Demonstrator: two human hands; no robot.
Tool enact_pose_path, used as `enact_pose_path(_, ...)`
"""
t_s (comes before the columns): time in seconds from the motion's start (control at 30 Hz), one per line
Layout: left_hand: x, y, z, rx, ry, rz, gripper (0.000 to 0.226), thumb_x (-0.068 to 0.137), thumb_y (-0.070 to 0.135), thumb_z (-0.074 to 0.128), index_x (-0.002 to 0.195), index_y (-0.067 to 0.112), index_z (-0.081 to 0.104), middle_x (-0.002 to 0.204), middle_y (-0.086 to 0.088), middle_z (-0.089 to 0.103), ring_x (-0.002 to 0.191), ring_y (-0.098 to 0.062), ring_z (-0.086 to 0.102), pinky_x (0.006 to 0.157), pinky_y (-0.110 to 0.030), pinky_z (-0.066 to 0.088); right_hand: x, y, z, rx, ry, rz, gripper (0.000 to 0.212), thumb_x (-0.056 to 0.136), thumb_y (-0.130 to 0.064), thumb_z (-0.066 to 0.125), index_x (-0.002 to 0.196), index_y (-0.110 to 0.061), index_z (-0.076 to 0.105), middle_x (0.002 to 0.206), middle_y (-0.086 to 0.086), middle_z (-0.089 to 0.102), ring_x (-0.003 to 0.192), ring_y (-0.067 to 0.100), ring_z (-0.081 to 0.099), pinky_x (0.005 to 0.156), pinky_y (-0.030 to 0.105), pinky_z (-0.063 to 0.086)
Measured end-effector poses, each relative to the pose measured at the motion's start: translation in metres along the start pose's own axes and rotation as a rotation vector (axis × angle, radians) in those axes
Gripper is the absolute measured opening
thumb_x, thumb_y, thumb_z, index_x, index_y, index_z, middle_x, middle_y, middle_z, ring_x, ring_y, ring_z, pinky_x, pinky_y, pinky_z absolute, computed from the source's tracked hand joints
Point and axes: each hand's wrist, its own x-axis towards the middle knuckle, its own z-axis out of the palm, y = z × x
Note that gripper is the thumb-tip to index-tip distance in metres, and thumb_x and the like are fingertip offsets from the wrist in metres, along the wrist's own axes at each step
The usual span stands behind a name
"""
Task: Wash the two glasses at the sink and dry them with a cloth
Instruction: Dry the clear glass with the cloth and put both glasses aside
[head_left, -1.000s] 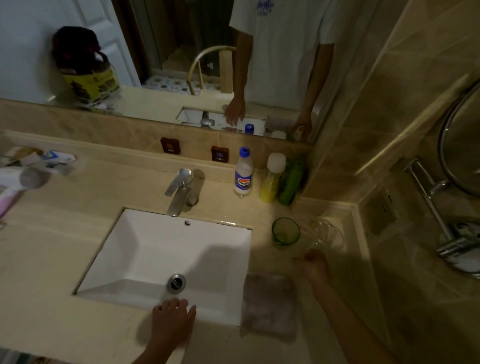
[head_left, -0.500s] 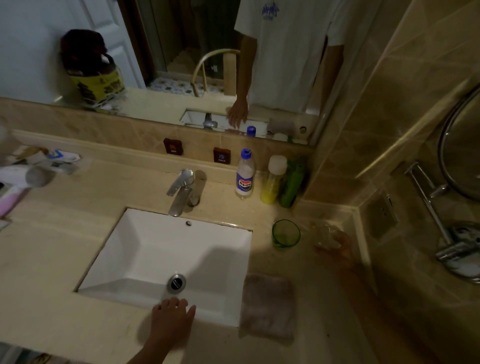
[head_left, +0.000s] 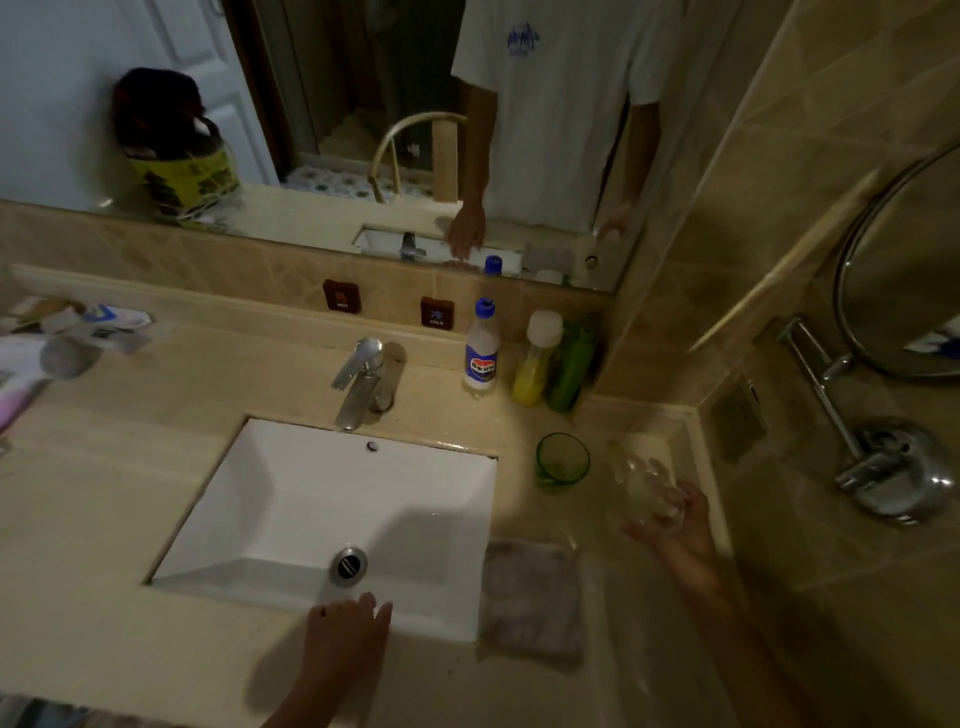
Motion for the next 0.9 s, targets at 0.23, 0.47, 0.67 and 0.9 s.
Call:
enact_pose_path(0.23, -0.008, -0.024, -0.014, 0.28, 0.214, 0.421, 0.021, 0.059, 0.042, 0.088, 0.057, 0.025, 0.076, 0.041, 0.004, 0.055, 0.032, -0.012, 0.052, 0.036, -0.017, 0.039, -0.063, -0.003, 0.039, 0.013, -0.097, 0.058, 0.087, 0.06, 0.008, 0.086, 0.13, -0.019, 0.043, 0.126, 0.001, 0.057, 0.108, 0.025, 0.058, 0.083, 0.039, 0.054)
enact_pose_path(0.47, -0.009, -0.029, -0.056, -0.202, -0.15, 0.23, 0.039, 0.104, 0.035, 0.047, 0.122, 0.002, 0.059, 0.088, -0.01, 0.066, 0.1, -0.029, 0.069, 0.061, -0.029, 0.043, -0.097, -0.007, 0.101, -0.053, -0.272, 0.098, 0.076, 0.065, 0.008, 0.083, 0.132, -0.005, 0.05, 0.121, 0.017, 0.064, 0.112, 0.034, 0.063, 0.097, 0.053, 0.052)
enact_pose_path(0.67, -0.007, -0.031, -0.115, -1.06, -0.326, 0.035, 0.031, 0.105, 0.035, 0.048, 0.113, 0.02, 0.074, 0.122, 0.0, 0.072, 0.111, -0.014, 0.067, 0.088, -0.026, 0.053, -0.13, -0.017, 0.172, 0.136, -0.388, 0.274, 0.081, 0.05, -0.017, 0.095, 0.123, -0.014, 0.06, 0.091, 0.01, 0.065, 0.081, 0.027, 0.066, 0.063, 0.034, 0.054)
enact_pose_path(0.9, -0.029, -0.044, -0.134, -1.449, -0.324, 0.237, 0.052, 0.096, 0.039, 0.065, 0.145, 0.029, 0.053, 0.142, 0.004, 0.061, 0.129, -0.012, 0.059, 0.111, -0.039, 0.046, -0.159, -0.032, 0.241, 0.113, -0.366, 0.31, 0.088, 0.057, -0.056, 0.087, 0.129, -0.04, 0.04, 0.117, 0.014, 0.063, 0.097, 0.028, 0.069, 0.079, 0.043, 0.057)
